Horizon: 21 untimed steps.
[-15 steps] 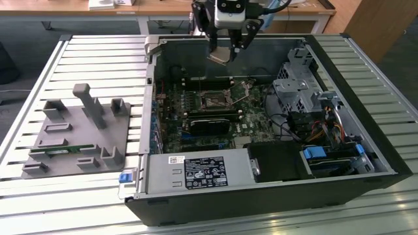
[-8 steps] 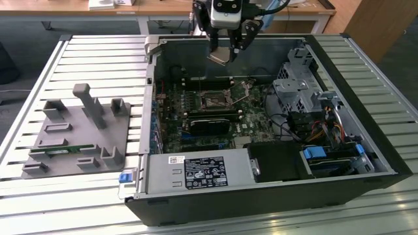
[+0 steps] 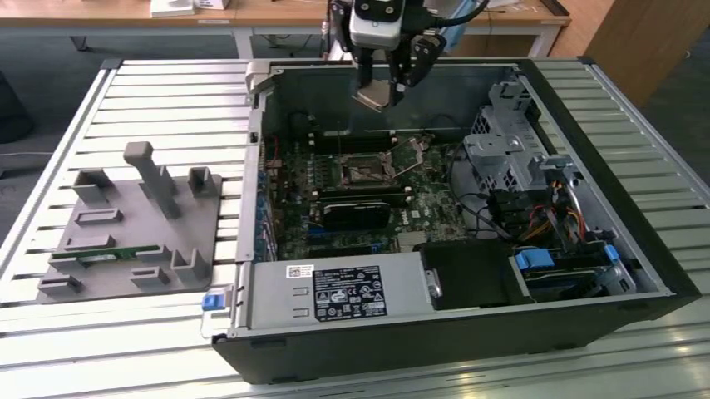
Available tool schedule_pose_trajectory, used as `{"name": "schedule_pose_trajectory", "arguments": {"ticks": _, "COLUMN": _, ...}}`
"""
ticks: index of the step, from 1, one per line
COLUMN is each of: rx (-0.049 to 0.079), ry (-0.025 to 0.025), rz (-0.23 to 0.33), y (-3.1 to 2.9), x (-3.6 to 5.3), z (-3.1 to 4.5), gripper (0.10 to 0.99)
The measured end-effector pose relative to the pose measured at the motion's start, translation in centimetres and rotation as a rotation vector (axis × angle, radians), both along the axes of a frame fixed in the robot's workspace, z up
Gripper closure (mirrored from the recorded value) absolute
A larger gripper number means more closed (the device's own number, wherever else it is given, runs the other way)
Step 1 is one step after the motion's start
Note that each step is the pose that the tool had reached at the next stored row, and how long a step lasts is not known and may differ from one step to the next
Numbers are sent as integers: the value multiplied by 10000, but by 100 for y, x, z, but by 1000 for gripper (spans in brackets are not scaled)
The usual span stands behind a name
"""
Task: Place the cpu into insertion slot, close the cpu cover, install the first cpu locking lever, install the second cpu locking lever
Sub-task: 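Place the cpu into insertion slot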
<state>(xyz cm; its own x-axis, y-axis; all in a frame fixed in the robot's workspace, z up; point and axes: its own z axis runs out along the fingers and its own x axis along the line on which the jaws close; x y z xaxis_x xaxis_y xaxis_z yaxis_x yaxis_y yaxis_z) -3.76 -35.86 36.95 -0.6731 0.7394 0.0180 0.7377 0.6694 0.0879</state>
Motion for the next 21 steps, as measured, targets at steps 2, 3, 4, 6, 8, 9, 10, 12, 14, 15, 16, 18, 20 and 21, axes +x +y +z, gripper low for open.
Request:
{"name": "schedule_pose_trajectory", "arguments": {"ticks": 2, "rx": -2, "ry": 0, "rz": -208, "y": 0, "x": 0, "z": -1, "gripper": 557}}
{"name": "schedule_pose_trajectory", "arguments": {"ticks": 3, "rx": -2, "ry": 0, "rz": -313, "y": 0, "x": 0, "z": -2, "gripper": 557}}
{"name": "schedule_pose_trajectory", "arguments": {"ticks": 4, "rx": -3, "ry": 0, "rz": -424, "y": 0, "x": 0, "z": -3, "gripper": 557}}
{"name": "schedule_pose_trajectory", "arguments": {"ticks": 6, "rx": -6, "ry": 0, "rz": -636, "y": 0, "x": 0, "z": -4, "gripper": 557}}
{"name": "schedule_pose_trajectory", "arguments": {"ticks": 8, "rx": -7, "ry": 0, "rz": -884, "y": 0, "x": 0, "z": -5, "gripper": 557}}
{"name": "schedule_pose_trajectory", "arguments": {"ticks": 9, "rx": -7, "ry": 0, "rz": -1027, "y": 0, "x": 0, "z": -6, "gripper": 557}}
{"name": "schedule_pose_trajectory", "arguments": {"ticks": 10, "rx": -7, "ry": 0, "rz": -1163, "y": 0, "x": 0, "z": -7, "gripper": 557}}
{"name": "schedule_pose_trajectory", "arguments": {"ticks": 12, "rx": -8, "ry": 0, "rz": -1447, "y": 0, "x": 0, "z": -9, "gripper": 557}}
{"name": "schedule_pose_trajectory", "arguments": {"ticks": 14, "rx": -11, "ry": 0, "rz": -1722, "y": 0, "x": 0, "z": -10, "gripper": 557}}
{"name": "schedule_pose_trajectory", "arguments": {"ticks": 15, "rx": -11, "ry": 0, "rz": -1862, "y": 0, "x": 0, "z": -11, "gripper": 557}}
{"name": "schedule_pose_trajectory", "arguments": {"ticks": 16, "rx": -12, "ry": 0, "rz": -2004, "y": 0, "x": 0, "z": -12, "gripper": 557}}
{"name": "schedule_pose_trajectory", "arguments": {"ticks": 18, "rx": -13, "ry": 0, "rz": -2288, "y": 0, "x": 0, "z": -15, "gripper": 557}}
{"name": "schedule_pose_trajectory", "arguments": {"ticks": 20, "rx": -18, "ry": 0, "rz": -2576, "y": 0, "x": 0, "z": -17, "gripper": 557}}
{"name": "schedule_pose_trajectory", "arguments": {"ticks": 21, "rx": -20, "ry": 0, "rz": -2712, "y": 0, "x": 0, "z": -18, "gripper": 557}}
